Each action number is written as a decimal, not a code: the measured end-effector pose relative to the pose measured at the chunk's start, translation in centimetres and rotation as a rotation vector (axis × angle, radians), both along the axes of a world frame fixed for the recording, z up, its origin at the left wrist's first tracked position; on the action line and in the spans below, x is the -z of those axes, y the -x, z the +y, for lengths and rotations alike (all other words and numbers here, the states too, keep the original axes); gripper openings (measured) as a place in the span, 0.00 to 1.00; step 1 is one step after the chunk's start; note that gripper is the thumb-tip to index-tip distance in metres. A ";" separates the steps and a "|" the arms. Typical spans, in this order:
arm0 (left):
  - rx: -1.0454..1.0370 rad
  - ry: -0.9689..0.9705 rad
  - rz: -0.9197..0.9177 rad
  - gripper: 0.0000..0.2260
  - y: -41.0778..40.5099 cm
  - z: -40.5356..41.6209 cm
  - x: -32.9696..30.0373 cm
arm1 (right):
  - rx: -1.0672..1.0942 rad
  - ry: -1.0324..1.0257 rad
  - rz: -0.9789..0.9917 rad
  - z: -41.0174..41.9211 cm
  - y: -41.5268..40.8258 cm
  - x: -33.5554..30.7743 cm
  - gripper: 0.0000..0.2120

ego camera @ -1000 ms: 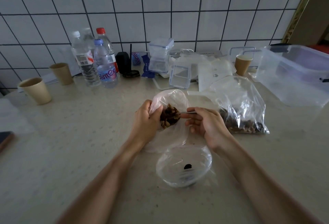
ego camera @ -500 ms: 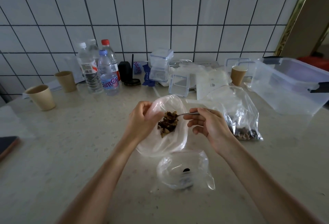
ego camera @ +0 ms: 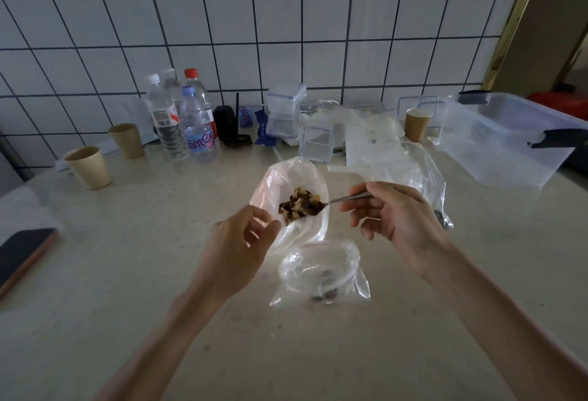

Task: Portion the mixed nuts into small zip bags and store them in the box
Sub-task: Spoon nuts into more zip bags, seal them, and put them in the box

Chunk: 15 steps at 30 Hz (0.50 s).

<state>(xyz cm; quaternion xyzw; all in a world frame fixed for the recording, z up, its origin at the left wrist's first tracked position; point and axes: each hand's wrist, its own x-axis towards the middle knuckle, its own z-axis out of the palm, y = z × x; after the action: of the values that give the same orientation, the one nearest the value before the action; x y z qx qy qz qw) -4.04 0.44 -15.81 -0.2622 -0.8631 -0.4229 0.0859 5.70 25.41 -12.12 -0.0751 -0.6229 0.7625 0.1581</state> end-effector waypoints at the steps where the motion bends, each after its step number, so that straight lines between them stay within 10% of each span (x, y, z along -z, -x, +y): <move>1: 0.016 0.036 -0.043 0.08 -0.9 -0.2 0.3 | -0.005 0.001 -0.002 0.0 -0.8 0.1 0.14; 8: 0.075 0.067 -0.244 0.10 -3.9 0.5 1.7 | -0.056 -0.113 -0.040 -0.4 -5.8 1.7 0.15; 15: 0.135 -0.055 -0.340 0.10 -4.0 1.2 0.8 | -0.150 -0.764 0.047 -1.4 -8.1 1.9 0.12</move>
<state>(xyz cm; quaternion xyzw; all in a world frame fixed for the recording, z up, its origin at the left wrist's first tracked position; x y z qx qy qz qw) 0.01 1.67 -16.63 -0.2419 -0.8336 -0.4896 -0.0825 13.78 24.01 -14.04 0.0526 -0.8619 0.4866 0.1326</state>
